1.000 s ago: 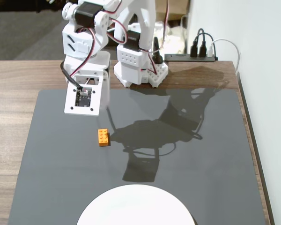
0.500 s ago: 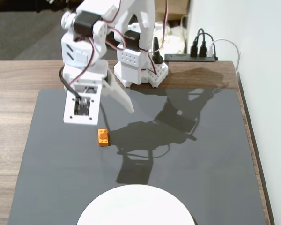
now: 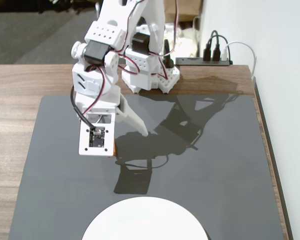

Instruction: Grasp a lego block and put it on the plate.

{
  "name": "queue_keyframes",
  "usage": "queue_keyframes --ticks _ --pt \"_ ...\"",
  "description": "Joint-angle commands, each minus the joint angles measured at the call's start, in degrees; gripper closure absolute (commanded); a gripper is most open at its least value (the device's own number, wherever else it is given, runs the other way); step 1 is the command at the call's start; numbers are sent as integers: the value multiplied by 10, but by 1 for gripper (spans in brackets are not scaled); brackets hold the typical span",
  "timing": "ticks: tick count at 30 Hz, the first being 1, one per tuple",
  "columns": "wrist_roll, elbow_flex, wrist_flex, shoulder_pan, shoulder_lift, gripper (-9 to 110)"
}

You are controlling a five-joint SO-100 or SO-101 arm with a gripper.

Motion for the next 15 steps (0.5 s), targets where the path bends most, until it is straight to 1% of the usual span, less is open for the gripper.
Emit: queue_keyframes --ticks 1,15 --pt "10 2 -16 -8 -4 55" --pt "15 23 -51 -25 -30 56"
